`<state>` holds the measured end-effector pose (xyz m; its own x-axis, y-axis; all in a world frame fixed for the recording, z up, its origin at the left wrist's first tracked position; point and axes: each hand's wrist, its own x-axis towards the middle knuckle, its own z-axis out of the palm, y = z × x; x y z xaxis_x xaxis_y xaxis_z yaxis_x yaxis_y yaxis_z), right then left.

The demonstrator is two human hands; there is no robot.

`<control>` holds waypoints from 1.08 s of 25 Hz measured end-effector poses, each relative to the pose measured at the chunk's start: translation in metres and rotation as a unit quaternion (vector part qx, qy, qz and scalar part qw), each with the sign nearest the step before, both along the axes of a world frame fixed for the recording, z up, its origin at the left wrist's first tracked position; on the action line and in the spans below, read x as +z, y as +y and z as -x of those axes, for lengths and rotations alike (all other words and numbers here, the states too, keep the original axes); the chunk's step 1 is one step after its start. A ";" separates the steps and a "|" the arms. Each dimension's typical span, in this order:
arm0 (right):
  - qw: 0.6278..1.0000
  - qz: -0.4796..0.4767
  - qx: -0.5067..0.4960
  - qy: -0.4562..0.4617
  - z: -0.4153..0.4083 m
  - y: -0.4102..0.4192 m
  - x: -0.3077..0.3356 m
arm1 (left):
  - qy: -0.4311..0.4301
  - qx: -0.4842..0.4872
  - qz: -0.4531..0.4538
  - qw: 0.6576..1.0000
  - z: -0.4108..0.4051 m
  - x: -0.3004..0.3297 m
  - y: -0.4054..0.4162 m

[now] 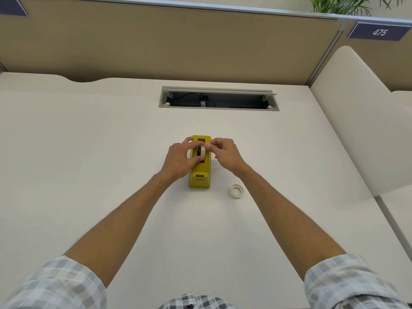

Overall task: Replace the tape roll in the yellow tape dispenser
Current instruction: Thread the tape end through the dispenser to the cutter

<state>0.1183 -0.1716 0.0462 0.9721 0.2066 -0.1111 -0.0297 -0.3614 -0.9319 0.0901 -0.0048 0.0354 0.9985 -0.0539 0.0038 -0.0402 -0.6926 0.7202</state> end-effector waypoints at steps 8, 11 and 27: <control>1.000 -0.001 -0.009 -0.005 0.000 0.000 0.002 | -0.002 -0.006 0.013 1.000 0.000 0.000 0.001; 1.000 0.014 -0.002 -0.026 0.001 0.000 0.003 | 0.005 -0.003 0.007 1.000 -0.001 -0.001 0.001; 0.900 0.315 0.080 -0.291 0.005 0.003 0.012 | 0.003 -0.001 0.016 1.000 0.000 0.002 0.000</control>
